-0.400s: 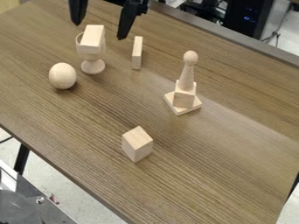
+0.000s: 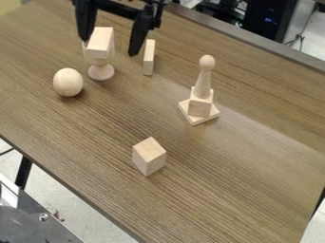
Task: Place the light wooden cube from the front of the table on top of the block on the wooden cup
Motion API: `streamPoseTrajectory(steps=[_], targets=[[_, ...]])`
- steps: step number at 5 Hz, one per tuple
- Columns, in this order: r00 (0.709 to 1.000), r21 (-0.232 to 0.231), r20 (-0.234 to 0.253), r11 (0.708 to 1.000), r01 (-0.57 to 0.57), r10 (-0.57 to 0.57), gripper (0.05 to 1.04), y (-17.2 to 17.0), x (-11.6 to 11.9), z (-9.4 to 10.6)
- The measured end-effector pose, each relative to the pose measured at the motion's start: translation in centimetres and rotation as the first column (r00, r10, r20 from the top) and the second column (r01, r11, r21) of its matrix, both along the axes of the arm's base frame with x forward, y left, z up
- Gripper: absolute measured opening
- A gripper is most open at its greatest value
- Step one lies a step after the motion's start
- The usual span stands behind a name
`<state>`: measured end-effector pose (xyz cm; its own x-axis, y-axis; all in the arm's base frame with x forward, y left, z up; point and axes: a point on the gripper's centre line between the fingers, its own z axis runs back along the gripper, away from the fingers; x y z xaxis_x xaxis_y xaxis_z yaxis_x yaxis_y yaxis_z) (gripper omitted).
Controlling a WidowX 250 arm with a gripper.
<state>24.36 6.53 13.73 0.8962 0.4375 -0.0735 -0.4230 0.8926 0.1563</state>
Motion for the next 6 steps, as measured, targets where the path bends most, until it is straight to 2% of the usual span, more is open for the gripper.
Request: streamPoseTrajectory(steps=[1,2,3,4,5,6], targets=[[0.999,-0.023,-0.028,0.999,-0.039,0.038,1.0,-0.7,-1.4,-1.2],[0.992,-0.04,-0.015,0.991,-0.127,0.126,1.0,-1.7,-2.6,-1.8],[0.979,-0.056,0.022,0.978,-0.201,0.202,1.0,-3.3,-3.3,-2.6],[0.953,-0.056,0.065,0.954,-0.293,0.296,1.0,-5.1,-3.9,-3.7],[0.941,-0.042,0.108,0.947,-0.319,0.322,1.0,-6.0,-3.8,-4.5],[0.901,-0.032,0.149,0.912,-0.408,0.408,1.0,-7.0,-3.7,-5.1]])
